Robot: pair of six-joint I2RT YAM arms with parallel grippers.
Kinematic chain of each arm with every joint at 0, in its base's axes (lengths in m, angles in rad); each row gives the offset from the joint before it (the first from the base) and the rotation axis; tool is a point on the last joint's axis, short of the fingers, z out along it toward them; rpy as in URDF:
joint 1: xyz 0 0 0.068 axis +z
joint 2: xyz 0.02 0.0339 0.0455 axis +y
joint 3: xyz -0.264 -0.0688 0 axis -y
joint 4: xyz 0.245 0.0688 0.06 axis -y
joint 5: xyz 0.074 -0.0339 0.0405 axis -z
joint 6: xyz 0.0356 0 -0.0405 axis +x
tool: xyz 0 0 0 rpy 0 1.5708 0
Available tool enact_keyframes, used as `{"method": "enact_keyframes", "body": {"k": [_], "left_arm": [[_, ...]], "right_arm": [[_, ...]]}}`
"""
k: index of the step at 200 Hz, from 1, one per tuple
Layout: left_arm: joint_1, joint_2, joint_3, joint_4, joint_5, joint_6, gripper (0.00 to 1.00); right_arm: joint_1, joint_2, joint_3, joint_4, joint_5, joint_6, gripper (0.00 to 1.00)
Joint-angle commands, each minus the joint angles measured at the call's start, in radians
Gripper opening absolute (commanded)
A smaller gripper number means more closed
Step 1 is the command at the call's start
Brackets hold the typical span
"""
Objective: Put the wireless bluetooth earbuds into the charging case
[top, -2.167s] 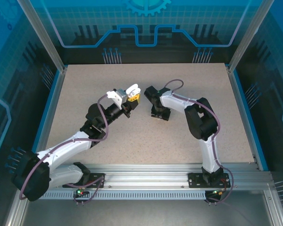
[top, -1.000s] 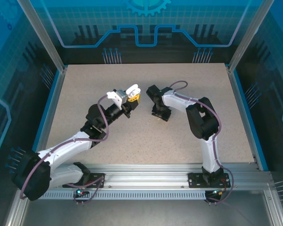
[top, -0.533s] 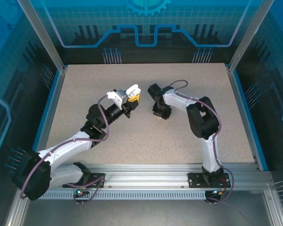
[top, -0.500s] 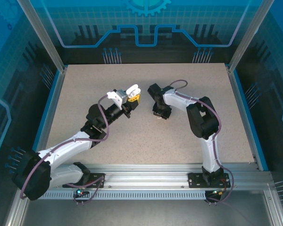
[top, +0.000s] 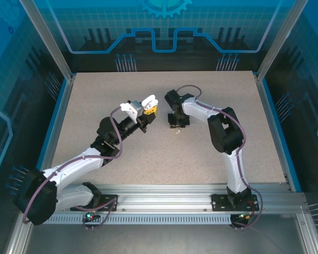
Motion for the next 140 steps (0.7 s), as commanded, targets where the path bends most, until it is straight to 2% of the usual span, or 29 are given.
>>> {"method": "enact_keyframes", "body": {"k": [1,26,41,59,78,108,140], "left_arm": [[0.004,-0.026,-0.008,0.044,-0.009,-0.001,0.00],[0.007,-0.032,-0.008,0.040,-0.007,-0.006,0.00],[0.005,-0.034,-0.008,0.039,-0.005,-0.009,0.00],[0.004,-0.035,-0.008,0.040,-0.004,-0.011,0.00],[0.004,-0.034,-0.008,0.041,-0.002,-0.014,0.00],[0.004,-0.033,-0.011,0.045,-0.002,-0.017,0.00],[0.006,-0.024,-0.011,0.052,-0.001,-0.019,0.00]], "right_arm": [[0.000,0.027,0.054,0.003,-0.032,-0.160,0.28],[-0.003,0.016,0.060,-0.005,-0.019,-0.148,0.46],[-0.001,-0.009,0.040,0.007,-0.007,-0.089,0.53],[-0.003,-0.033,0.017,-0.005,0.027,0.023,0.54],[-0.006,-0.058,-0.021,-0.032,0.051,0.211,0.57],[0.001,-0.125,-0.141,0.028,0.036,0.481,0.59],[0.017,-0.126,-0.125,0.004,0.072,0.620,0.59]]}}
